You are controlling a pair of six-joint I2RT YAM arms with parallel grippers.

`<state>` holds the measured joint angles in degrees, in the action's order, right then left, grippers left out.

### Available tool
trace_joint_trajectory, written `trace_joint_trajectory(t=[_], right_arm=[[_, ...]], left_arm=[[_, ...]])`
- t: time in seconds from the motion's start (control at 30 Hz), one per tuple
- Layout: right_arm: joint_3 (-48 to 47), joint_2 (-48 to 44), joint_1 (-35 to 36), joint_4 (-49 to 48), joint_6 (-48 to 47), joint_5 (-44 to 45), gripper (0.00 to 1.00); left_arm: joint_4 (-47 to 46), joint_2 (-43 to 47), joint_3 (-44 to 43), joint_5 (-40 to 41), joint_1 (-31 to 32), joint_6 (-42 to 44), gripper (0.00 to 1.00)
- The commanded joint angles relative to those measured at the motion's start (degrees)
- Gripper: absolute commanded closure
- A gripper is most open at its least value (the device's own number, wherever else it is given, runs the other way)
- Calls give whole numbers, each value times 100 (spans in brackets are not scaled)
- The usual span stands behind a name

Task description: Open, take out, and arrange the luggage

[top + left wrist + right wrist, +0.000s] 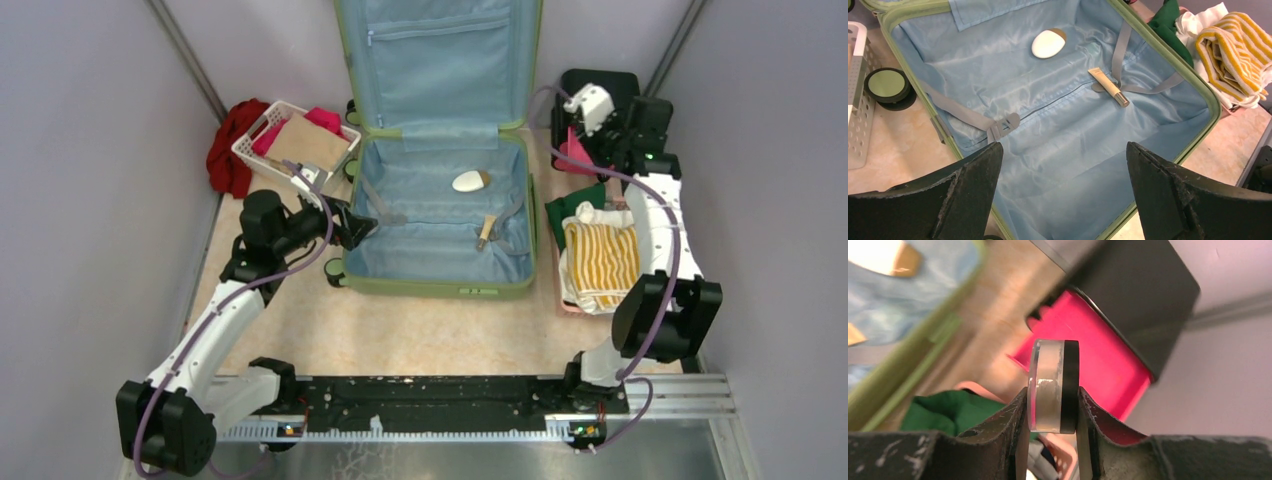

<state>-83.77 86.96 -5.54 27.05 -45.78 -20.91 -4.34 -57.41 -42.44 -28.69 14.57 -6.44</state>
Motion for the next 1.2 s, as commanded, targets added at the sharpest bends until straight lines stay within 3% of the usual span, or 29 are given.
trace_joint_trajectory(t=[0.0,0.27,0.53,0.73,1.0,1.17], right_arm=[[-260,153,-503,-456,994,656,100],[-773,1069,-632,-986,1704,1756,100],[-1603,2042,-615,-850,2066,2571,95],[-1788,2401,-521,-838,1966,2963,75],[-1604,2336,-244,-807,2039,2742,47],[-1518,2147,-116,-756,2125,2522,40]], left_arm=[[-177,158,-56,-276,-42,-36,1],[-190,216,-37,-270,-42,-35,1],[-207,194,-36,-290,-42,-44,1],[-213,149,-41,-323,-42,-67,1],[-207,97,-37,-311,-50,-52,1],[-208,87,-45,-333,-51,-64,1]])
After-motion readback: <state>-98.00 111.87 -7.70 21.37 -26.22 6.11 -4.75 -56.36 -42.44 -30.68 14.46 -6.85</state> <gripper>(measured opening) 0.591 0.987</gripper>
